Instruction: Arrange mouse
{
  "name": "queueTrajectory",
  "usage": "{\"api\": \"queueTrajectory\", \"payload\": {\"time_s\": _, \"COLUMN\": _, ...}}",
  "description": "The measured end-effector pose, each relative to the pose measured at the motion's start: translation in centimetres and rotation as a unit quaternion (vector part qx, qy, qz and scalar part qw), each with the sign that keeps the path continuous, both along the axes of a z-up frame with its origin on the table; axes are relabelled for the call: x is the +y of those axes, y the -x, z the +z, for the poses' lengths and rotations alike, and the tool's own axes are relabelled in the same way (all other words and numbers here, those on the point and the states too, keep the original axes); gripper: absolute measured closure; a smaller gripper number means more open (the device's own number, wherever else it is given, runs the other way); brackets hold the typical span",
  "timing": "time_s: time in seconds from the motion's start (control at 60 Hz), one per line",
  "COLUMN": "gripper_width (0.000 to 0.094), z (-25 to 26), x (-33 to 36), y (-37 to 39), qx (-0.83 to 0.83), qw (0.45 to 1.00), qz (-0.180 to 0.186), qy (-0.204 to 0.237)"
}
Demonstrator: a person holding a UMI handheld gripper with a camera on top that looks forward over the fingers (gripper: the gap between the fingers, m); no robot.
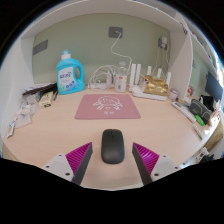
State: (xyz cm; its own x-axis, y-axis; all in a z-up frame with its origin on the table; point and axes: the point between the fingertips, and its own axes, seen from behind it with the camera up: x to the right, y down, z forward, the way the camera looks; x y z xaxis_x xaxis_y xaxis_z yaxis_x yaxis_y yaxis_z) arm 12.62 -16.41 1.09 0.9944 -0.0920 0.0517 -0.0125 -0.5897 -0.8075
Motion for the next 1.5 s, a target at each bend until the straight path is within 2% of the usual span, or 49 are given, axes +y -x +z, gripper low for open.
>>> {"api": "queueTrajectory", "payload": {"time_s": 0.1, "gripper_width": 0.0168, "z": -1.6, "x": 2.4, "y": -0.1, "qx": 0.013, "qw": 1.0, "qz": 0.007, "qy": 0.015}}
{"api": "queueTrajectory", "payload": {"time_s": 0.233, "gripper_width": 0.0336, "z": -2.5, "x": 3.5, "y": -0.4, "qx": 0.021, "qw": 0.999, "qz": 0.012, "qy": 0.024}}
{"api": "queueTrajectory", "payload": {"time_s": 0.3, "gripper_width": 0.0457, "z": -2.7, "x": 3.8, "y": -0.4, "qx": 0.019, "qw": 0.999, "qz": 0.016, "qy": 0.025}}
{"api": "queueTrajectory", "payload": {"time_s": 0.583, "gripper_width": 0.0567, "z": -2.3, "x": 4.0, "y": -0.1, "qx": 0.023, "qw": 0.999, "qz": 0.016, "qy": 0.045}}
{"api": "queueTrajectory", "payload": {"time_s": 0.683, "gripper_width": 0.0566, "z": 1.5, "x": 4.4, "y": 0.2, "qx": 0.019, "qw": 0.999, "qz": 0.014, "qy": 0.029}}
{"api": "queueTrajectory", "payload": {"time_s": 0.917, "gripper_width": 0.0565, "z": 17.8, "x": 11.4, "y": 1.6, "qx": 0.023, "qw": 0.995, "qz": 0.03, "qy": -0.093}}
{"api": "queueTrajectory", "payload": {"time_s": 1.017, "gripper_width": 0.0567, "z": 19.7, "x": 16.7, "y": 1.5, "qx": 0.028, "qw": 0.992, "qz": 0.035, "qy": -0.116}}
{"api": "queueTrajectory", "payload": {"time_s": 1.117, "gripper_width": 0.0568, "z": 15.6, "x": 22.2, "y": 1.0, "qx": 0.031, "qw": 0.995, "qz": 0.036, "qy": -0.088}}
{"api": "queueTrajectory", "payload": {"time_s": 1.3, "gripper_width": 0.0568, "z": 3.3, "x": 26.4, "y": 0.2, "qx": 0.048, "qw": 0.998, "qz": 0.036, "qy": 0.021}}
{"api": "queueTrajectory", "payload": {"time_s": 1.5, "gripper_width": 0.0548, "z": -2.1, "x": 26.7, "y": 0.0, "qx": 0.048, "qw": 0.996, "qz": 0.04, "qy": 0.066}}
